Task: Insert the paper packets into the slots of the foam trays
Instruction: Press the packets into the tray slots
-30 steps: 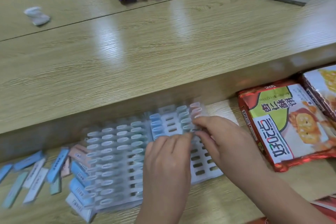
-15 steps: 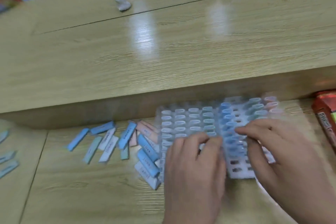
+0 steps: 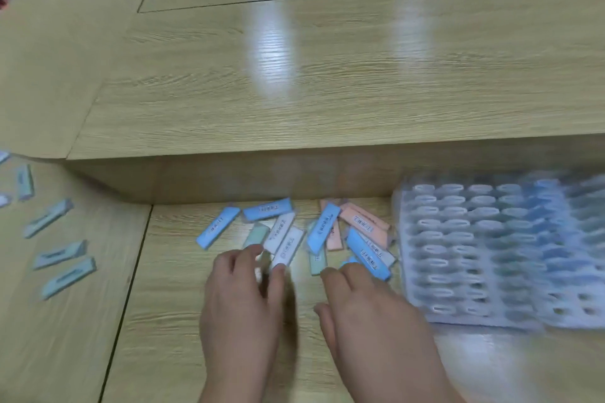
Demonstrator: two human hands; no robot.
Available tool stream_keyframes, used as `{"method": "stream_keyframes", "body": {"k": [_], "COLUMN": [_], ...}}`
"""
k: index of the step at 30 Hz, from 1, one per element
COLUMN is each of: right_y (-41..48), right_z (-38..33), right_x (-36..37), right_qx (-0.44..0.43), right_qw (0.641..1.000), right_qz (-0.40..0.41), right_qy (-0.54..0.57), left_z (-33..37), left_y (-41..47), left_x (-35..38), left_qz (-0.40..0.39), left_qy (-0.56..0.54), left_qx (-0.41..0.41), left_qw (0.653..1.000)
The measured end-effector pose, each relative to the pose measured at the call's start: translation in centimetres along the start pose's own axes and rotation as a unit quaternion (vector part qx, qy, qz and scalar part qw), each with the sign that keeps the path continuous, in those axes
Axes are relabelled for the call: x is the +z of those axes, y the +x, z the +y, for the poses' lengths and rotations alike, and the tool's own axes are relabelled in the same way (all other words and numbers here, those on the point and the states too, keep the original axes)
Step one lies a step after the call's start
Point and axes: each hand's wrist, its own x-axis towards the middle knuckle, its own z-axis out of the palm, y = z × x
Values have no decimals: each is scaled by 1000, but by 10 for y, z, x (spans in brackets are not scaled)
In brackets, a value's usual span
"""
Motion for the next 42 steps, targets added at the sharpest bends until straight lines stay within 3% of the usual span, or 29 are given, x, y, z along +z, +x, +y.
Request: {"method": "stream_keyframes", "body": {"k": [3, 8, 14, 20, 24, 28, 31, 35, 39, 42], "right_y": [16, 53, 66, 65, 65, 61, 56, 39, 4, -19], "right_z": [-14, -21, -5, 1, 3, 11, 14, 23, 54, 89], "right_x": [11, 23, 26, 25, 31, 20, 5, -16, -41, -58], "right_qx": [-32, -60, -92, -131, -98, -67, -27, -16, -11, 3], "right_qw": [999, 997, 992, 987, 994, 987, 955, 900, 830, 831], "right_qz": [33, 23, -11, -22, -38, -33, -28, -6, 3, 34], "right_qy": [-11, -52, -90, -85, 17, 143, 293, 436, 557, 555], "left_z": [-3, -6, -9, -13, -14, -24, -31, -13, 20, 54], "left_y": [13, 42, 55, 61, 65, 67, 64, 52, 31, 13], "left_x": [3, 1, -4, -13, -17, -29, -38, -50, -54, -51], "left_qz": [7, -9, -55, -91, -121, -130, -126, -188, -197, -218], "left_qy": [10, 3, 17, 63, 65, -7, -94, -271, -305, -353], "left_qx": [30, 36, 138, 96, 69, 14, -22, 1, 37, 57], "left_qw": [999, 999, 989, 989, 988, 991, 987, 944, 931, 908]}}
